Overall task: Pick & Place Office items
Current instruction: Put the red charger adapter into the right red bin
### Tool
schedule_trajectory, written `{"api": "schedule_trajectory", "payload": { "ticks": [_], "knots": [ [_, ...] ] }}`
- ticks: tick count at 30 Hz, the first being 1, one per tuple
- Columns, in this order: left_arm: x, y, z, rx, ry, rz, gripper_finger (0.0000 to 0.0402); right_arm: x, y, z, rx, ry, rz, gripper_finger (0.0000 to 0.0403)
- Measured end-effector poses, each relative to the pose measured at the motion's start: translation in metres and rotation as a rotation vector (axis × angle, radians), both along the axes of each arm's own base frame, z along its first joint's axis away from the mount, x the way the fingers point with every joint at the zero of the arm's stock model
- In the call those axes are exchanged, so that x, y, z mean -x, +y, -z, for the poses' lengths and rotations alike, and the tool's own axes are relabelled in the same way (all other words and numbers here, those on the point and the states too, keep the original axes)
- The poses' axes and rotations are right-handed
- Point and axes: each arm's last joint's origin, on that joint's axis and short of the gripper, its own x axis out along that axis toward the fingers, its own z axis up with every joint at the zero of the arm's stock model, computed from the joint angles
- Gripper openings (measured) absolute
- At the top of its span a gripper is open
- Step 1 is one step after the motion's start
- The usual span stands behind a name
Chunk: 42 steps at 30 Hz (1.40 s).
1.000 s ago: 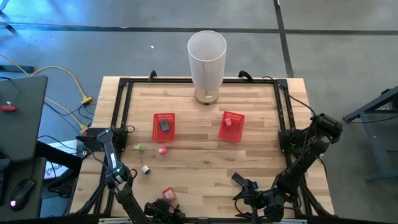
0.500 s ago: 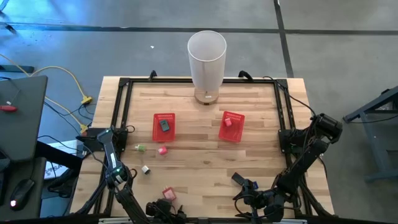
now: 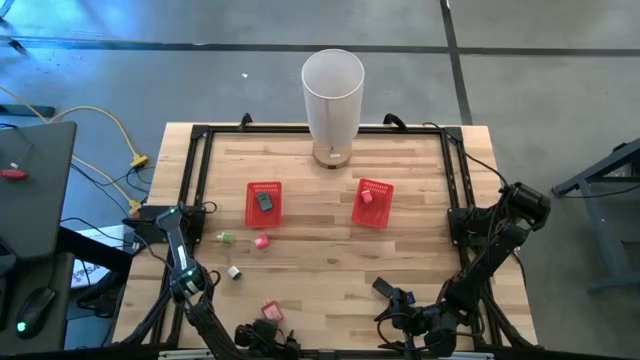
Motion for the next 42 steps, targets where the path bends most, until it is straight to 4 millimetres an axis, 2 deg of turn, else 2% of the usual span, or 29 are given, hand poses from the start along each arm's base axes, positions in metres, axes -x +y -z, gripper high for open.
{"api": "schedule_trajectory", "payload": {
  "ticks": [4, 31, 42],
  "knots": [
    [0.001, -0.002, 0.000, -0.005, 0.030, 0.057, 0.0397, 0.000, 0.000, 0.000, 0.000, 0.000, 0.000, 0.0301],
    [-0.010, 0.007, -0.002, 0.030, 0.049, -0.027, 0.0397, 0.000, 0.000, 0.000, 0.000, 0.000, 0.000, 0.0301],
    [-0.033, 0.026, -0.001, 0.145, 0.110, -0.226, 0.0397, 0.000, 0.000, 0.000, 0.000, 0.000, 0.000, 0.0301]
  ]
}}
